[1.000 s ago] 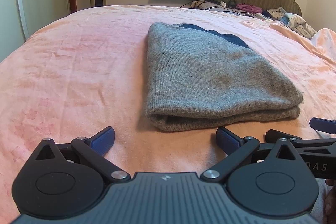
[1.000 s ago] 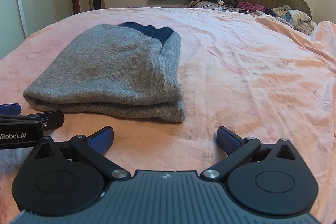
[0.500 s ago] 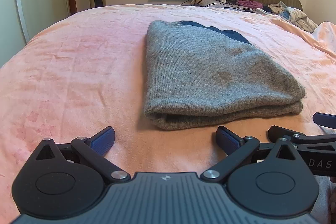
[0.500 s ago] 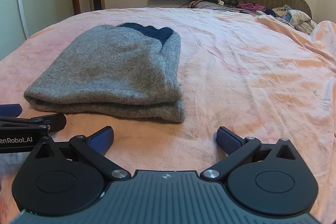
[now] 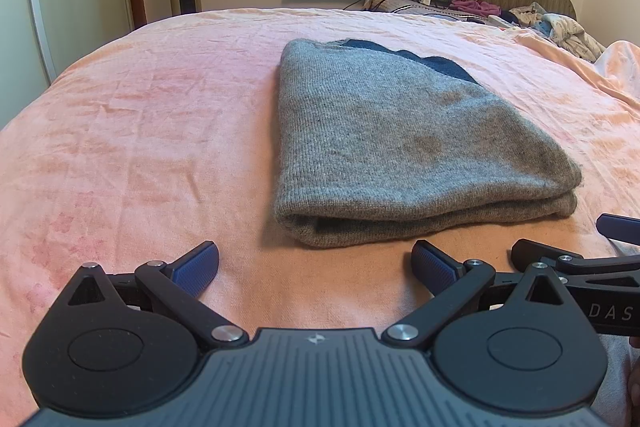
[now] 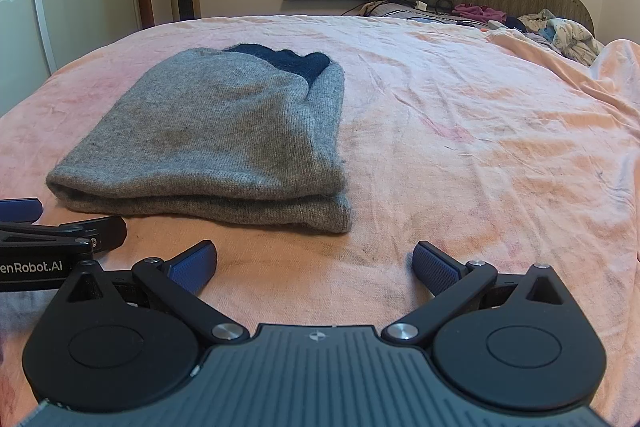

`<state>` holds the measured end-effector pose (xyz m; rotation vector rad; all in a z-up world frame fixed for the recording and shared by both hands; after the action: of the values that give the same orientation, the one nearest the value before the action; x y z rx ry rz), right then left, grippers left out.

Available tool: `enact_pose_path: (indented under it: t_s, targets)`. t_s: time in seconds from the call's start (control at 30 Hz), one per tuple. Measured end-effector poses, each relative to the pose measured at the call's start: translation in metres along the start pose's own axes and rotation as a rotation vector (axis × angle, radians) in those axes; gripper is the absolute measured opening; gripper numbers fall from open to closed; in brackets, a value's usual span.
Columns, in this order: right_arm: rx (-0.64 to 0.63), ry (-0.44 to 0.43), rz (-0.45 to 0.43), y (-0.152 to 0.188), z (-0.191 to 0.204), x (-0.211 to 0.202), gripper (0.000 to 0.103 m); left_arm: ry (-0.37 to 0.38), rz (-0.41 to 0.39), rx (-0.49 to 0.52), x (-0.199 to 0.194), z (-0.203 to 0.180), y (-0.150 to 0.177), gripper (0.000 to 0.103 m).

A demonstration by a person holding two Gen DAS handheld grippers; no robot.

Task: Fold small clothes

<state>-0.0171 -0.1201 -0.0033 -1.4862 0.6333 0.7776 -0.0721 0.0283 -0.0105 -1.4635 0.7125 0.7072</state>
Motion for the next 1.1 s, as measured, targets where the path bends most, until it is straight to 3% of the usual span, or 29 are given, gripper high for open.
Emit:
enact_pose_path:
  t_s: [1.1]
  targets:
    - [-0.009,-0.006,0.028,-0.0024,-0.0006,-0.0017,0.103,0.000,0.023,0.000,-0.0015,0.0010,-0.0024,0.103]
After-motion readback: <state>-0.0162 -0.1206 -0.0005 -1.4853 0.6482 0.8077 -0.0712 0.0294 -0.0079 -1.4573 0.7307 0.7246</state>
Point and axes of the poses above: each gripper's, at about its wrist camera, not at the fingertips, and x roughly the way its jaws point, z to its left, y to its underside, the point moved 2 cm from there along x, roughly the way its jaws point, and after that the axes turned 10 degrees about z, right-handed, at the moved point
